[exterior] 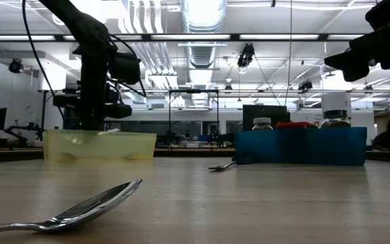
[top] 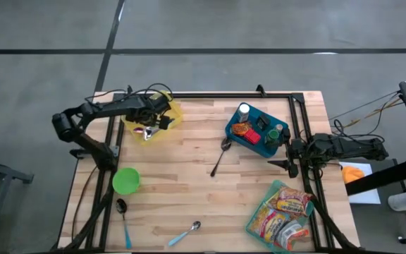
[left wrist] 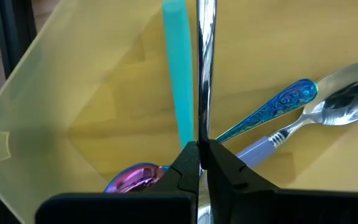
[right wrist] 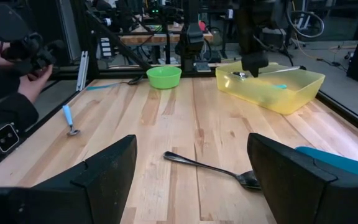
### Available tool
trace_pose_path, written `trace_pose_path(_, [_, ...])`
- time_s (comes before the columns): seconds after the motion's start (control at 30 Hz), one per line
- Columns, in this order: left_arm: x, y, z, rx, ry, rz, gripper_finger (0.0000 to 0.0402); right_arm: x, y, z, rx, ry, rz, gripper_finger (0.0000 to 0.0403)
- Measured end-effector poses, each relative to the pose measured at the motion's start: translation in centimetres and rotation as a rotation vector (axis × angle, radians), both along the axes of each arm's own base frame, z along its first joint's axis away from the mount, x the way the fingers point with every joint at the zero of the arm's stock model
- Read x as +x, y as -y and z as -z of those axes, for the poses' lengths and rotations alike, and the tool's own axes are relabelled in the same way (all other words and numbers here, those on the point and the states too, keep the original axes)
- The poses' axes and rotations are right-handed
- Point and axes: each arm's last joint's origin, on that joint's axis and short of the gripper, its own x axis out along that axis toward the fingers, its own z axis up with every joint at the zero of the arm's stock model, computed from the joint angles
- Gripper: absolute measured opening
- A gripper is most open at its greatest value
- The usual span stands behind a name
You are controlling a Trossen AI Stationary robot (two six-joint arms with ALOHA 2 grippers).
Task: Pick & Place Food Item
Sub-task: Put the silver spoon into the yellow bin, then put the black spoon into the yellow bin
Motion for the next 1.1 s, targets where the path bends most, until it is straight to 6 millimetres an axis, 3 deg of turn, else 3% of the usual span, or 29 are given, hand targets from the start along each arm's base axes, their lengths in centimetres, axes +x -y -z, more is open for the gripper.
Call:
trace_pose_path(0.2, [0.1,-0.1,0.1,-0.001,0.002,0.017,0.002,0.0,0.0,0.0,0.0,0.0,0.0,0.0303])
trace_pose_path(0.67, [0.2,-0.1,0.1,0.006,0.011,0.026,0.0151,0.0,0.0,0.0,0.001,0.0,0.0,0.0303])
trace_pose_path(0.93, [0.2,-0.1,-0.1,0.006,0.008,0.049,0.0171,0.0,0.0,0.0,0.0,0.0,0.0,0.0303])
trace_pose_path(1.1, [0.3,0.6,-1.6,0.038,0.054,0.092,0.0171,0.0,0.0,0.0,0.001,0.0,0.0,0.0303])
